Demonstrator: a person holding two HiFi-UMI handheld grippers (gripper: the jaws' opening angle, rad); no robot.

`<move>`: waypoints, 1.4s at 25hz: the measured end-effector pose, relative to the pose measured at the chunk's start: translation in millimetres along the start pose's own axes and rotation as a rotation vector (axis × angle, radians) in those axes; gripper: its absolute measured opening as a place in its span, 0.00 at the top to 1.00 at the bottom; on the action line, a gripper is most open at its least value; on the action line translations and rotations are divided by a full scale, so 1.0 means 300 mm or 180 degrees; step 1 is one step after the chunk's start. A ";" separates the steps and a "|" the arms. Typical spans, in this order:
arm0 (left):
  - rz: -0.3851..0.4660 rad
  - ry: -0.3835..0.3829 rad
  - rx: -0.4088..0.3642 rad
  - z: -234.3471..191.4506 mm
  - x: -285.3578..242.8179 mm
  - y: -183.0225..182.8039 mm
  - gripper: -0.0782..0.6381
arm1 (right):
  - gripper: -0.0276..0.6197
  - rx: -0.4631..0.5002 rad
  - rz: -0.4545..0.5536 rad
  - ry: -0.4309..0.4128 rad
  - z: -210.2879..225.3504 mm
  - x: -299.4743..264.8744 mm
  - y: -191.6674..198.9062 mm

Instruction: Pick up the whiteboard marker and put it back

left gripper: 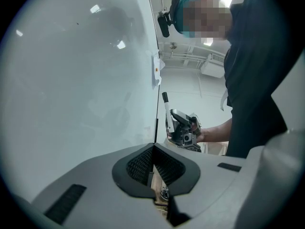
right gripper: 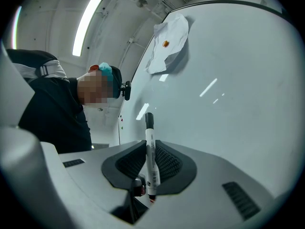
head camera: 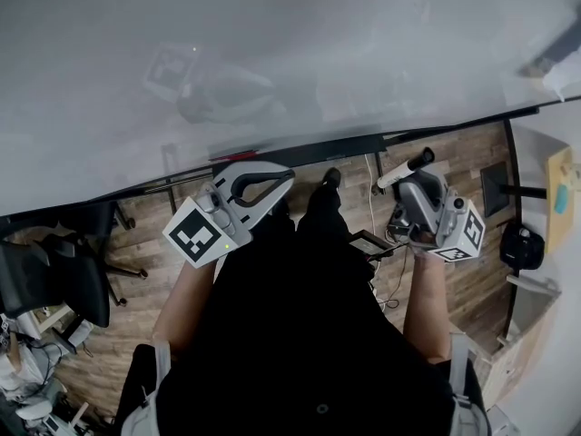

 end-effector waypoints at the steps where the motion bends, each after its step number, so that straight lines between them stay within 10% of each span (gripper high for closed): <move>1: -0.0006 0.0009 -0.0002 0.001 -0.003 0.003 0.87 | 0.85 0.0014 -0.0011 0.0013 0.001 0.001 0.002; 35: -0.0070 -0.0330 0.0160 -0.026 0.109 0.088 0.87 | 0.85 0.1460 -0.1745 0.0364 0.125 -0.142 0.268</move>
Point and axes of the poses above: the fingertips, and each gripper's own axes: x backward along the fingers, z to its right, y out of its underside, the point moved 1 cm from there along x, backward along the fingers, and after that the axes turned 3 degrees about -x, right-handed, at the moved point
